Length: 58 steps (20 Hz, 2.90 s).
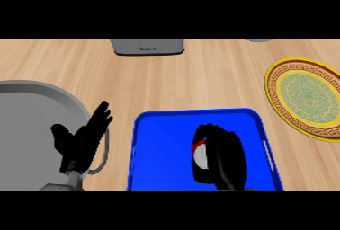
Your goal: Pick the can from the tray and place it in the plate
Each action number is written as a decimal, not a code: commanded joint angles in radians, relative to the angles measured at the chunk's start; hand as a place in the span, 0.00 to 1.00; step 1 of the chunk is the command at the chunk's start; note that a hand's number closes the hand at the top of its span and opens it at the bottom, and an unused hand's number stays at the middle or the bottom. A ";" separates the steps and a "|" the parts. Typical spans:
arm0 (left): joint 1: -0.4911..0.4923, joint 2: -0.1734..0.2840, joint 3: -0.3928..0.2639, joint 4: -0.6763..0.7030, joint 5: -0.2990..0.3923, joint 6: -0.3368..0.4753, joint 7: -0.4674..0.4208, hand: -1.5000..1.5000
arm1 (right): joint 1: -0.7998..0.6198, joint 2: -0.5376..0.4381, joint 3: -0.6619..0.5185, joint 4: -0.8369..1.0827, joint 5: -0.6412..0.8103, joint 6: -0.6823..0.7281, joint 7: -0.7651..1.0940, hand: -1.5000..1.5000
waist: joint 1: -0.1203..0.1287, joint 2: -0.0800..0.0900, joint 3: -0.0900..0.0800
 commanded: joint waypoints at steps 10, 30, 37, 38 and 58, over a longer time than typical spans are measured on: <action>0.060 0.018 0.032 0.067 -0.001 -0.013 0.002 0.50 | 0.050 0.061 -0.134 -0.196 0.219 -0.349 0.101 1.00 | 0.001 0.012 -0.015; 0.017 -0.034 0.022 0.128 -0.031 -0.005 -0.019 0.50 | -0.054 -0.295 -0.729 0.255 -0.487 -0.702 -0.431 1.00 | 0.024 0.024 -0.013; 0.020 -0.038 0.000 0.072 -0.058 0.017 0.017 0.50 | -0.166 -0.414 -0.895 0.557 -0.737 -0.637 -0.734 1.00 | 0.034 0.024 -0.011; 0.014 -0.006 0.030 0.111 -0.033 -0.024 0.007 0.50 | -0.209 -0.403 -0.890 0.613 -0.722 -0.639 -0.746 1.00 | 0.043 0.029 -0.011; 0.041 -0.026 -0.003 0.025 -0.038 -0.024 0.031 0.50 | -0.424 -0.449 -1.115 1.199 -0.984 -0.288 -1.222 0.00 | 0.067 0.031 -0.007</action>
